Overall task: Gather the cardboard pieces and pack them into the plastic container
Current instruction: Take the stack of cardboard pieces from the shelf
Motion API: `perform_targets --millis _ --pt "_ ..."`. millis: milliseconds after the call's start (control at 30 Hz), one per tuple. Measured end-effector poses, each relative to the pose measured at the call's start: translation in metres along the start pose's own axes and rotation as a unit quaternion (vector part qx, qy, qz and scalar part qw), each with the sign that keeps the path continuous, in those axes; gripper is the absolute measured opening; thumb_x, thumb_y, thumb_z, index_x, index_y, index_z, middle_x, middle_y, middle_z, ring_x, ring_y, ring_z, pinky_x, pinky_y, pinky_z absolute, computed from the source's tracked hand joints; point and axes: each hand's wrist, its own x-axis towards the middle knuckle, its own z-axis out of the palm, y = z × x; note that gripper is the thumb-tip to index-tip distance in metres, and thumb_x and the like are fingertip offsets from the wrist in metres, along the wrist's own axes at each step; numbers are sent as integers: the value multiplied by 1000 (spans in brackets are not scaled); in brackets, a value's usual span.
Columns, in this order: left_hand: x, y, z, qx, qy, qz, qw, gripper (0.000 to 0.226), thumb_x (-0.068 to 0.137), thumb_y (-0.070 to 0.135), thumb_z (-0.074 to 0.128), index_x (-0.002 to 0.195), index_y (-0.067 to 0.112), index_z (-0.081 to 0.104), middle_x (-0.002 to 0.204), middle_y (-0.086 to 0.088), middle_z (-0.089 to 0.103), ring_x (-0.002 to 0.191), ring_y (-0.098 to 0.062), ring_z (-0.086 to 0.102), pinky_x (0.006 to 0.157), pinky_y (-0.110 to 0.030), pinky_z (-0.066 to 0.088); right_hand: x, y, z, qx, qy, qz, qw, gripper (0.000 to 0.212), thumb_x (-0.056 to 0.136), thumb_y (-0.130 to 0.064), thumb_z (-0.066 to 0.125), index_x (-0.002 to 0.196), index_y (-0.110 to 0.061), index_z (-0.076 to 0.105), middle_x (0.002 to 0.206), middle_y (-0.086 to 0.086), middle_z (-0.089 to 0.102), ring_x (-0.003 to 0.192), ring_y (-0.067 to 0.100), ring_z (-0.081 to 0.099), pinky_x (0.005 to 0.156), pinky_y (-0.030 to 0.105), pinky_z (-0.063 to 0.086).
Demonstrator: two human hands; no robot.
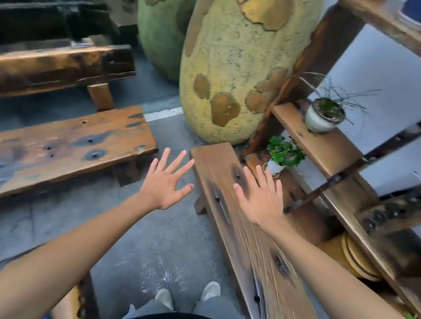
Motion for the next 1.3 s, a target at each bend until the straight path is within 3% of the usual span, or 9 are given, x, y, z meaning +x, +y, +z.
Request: perform_targets --millis 367,767,1000,1200,1300 --pt "126 110 -49 37 32 167 985 81 87 74 14 161 42 6 172 7 -5 157 -36 -13 124 -56 10 3 128 -76 16 86 165 982 73 97 -72 16 162 -39 17 174 -2 8 160 23 2 127 49 3" --pt "239 306 -108 20 99 329 939 75 98 60 42 161 38 8 172 7 -5 157 -33 -13 124 -55 8 25 267 -173 13 182 243 953 71 99 -71 20 162 -40 15 174 -2 4 160 23 0 127 48 5" --pt "293 442 -152 4 127 446 886 82 96 47 52 162 31 7 172 2 -5 157 -36 -7 125 -55 18 19 358 -233 14 228 229 946 66 102 -62 31 162 -41 12 174 -4 1 160 23 -1 124 48 21" --pt "312 549 -180 -63 128 502 853 83 96 36 56 163 22 9 172 1 -3 157 -33 -7 127 -46 12 4 419 -293 -5 279 240 930 65 103 -56 38 162 -37 20 174 -2 7 160 25 3 123 52 23" --pt "318 586 -186 -43 124 527 840 85 96 38 55 163 18 7 172 -1 0 158 -34 -5 127 -45 11 -6 447 -318 1 301 252 920 63 102 -53 42 160 -36 26 173 -2 12 159 25 7 122 52 23"
